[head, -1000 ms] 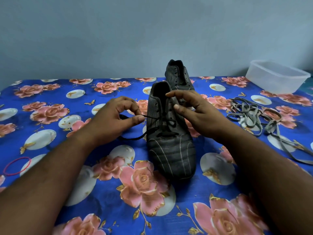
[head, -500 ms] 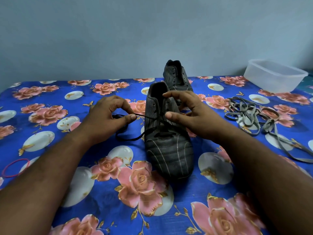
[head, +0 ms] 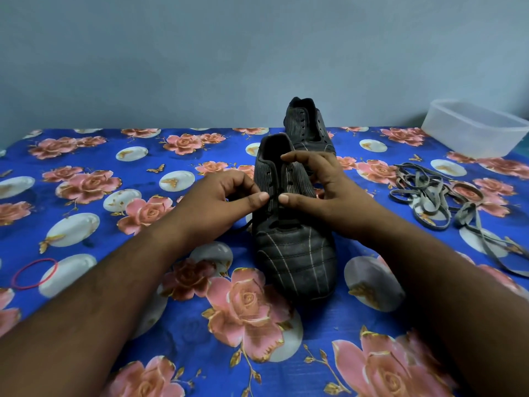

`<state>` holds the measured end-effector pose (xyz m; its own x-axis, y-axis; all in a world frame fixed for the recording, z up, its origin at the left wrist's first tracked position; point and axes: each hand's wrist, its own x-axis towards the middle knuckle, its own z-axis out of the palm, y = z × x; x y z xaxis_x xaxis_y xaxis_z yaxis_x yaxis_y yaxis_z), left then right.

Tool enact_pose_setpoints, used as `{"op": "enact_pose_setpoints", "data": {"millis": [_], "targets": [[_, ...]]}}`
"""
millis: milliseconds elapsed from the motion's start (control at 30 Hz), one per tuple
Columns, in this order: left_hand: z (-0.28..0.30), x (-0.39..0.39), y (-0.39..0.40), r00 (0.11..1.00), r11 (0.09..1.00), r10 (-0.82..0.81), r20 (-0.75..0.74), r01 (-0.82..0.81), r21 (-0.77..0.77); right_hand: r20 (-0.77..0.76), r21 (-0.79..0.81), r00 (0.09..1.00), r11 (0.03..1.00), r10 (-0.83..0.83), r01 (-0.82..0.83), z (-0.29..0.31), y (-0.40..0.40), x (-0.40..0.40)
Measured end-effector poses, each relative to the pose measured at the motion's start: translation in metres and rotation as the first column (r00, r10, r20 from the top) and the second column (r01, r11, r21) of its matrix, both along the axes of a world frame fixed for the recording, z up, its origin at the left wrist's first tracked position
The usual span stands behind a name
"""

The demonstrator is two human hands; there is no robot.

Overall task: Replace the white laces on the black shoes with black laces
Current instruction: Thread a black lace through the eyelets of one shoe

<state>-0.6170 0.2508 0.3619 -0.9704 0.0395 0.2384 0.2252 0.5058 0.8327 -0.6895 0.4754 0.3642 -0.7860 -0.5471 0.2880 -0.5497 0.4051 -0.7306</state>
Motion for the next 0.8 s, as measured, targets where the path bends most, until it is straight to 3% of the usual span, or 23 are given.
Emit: {"op": "enact_pose_setpoints", "data": {"millis": [133, 367, 500, 800], "targets": [[0.0025, 0.0014, 0.0007, 0.998, 0.992, -0.034, 0.049, 0.028, 0.125, 0.026, -0.021, 0.999, 0.999, 0.026, -0.025, 0.0004, 0.0026, -0.0013], [0.007, 0.0059, 0.004, 0.977, 0.985, -0.005, 0.213, -0.031, 0.167, 0.072, -0.06, 0.994, 0.995, 0.079, -0.075, 0.0027, 0.0073, 0.0016], [0.0071, 0.0058, 0.0087, 0.985, 0.995, 0.046, 0.165, -0.06, 0.085, 0.057, -0.047, 0.996, 0.997, 0.071, -0.069, -0.0003, 0.0067, 0.0008], [0.005, 0.0021, 0.0012, 0.994, 0.984, -0.019, 0.111, 0.0, 0.177, 0.102, -0.03, 0.989, 0.994, 0.111, -0.109, -0.0047, 0.0043, -0.0033]]}}
